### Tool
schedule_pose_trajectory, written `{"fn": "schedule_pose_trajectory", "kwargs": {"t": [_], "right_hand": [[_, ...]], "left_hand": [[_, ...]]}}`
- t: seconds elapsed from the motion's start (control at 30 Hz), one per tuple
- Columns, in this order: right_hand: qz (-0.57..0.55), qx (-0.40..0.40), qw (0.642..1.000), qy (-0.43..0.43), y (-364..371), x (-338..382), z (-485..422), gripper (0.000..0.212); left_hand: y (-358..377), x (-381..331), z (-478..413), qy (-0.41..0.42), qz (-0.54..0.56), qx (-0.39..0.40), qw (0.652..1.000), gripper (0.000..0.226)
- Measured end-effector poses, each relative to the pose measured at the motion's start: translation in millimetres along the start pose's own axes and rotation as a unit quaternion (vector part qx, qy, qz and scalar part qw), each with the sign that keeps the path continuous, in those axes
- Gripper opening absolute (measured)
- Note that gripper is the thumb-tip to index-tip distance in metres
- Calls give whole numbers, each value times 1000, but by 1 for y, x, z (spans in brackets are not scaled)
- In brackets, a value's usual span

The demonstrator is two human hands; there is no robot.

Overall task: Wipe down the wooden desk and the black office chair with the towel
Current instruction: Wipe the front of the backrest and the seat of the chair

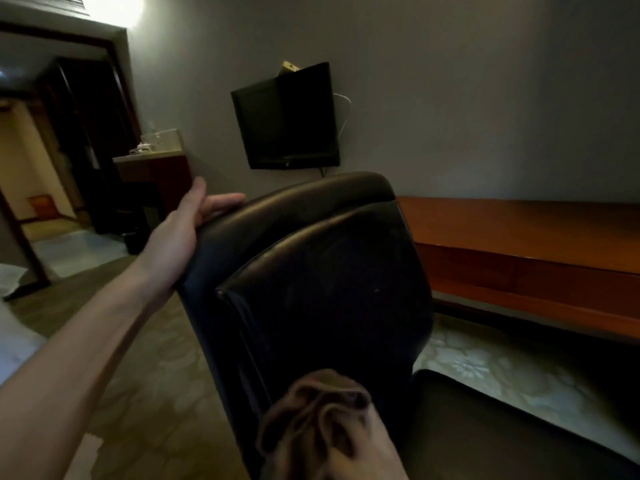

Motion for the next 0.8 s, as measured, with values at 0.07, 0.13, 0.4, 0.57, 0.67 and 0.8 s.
{"fn": "schedule_pose_trajectory", "kwargs": {"t": [0.07, 0.13, 0.4, 0.57, 0.67, 0.8], "right_hand": [[53, 10, 998, -34, -24, -16, -1, 38], [38, -74, 995, -52, -46, -24, -17, 49], [103, -47, 991, -78, -40, -25, -115, 70], [143, -115, 983, 13, -39, -60, -156, 52], [212, -152, 962, 86, -63, -95, -194, 52], [240, -185, 928, 215, -110, -142, -243, 56]], "left_hand": [[2, -1, -1, 5, -2, -6, 1000, 67], [3, 1, -3, 16, -21, -10, 1000, 66], [-1, 3, -12, 81, -192, 14, 978, 62], [34, -10, -53, 60, -575, -5, 816, 97], [77, -4, -71, 96, -600, -64, 792, 94], [101, 17, -83, 198, -583, -147, 774, 93]]}}
Point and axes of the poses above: each hand's wrist, its own z-axis away from the middle knuckle, its own y-axis out of the palm, x = y × z, the point moved 1 cm from there along -z, towards the middle knuckle, and after that the axes turned 7 degrees about -x, right-handed, at the moved point
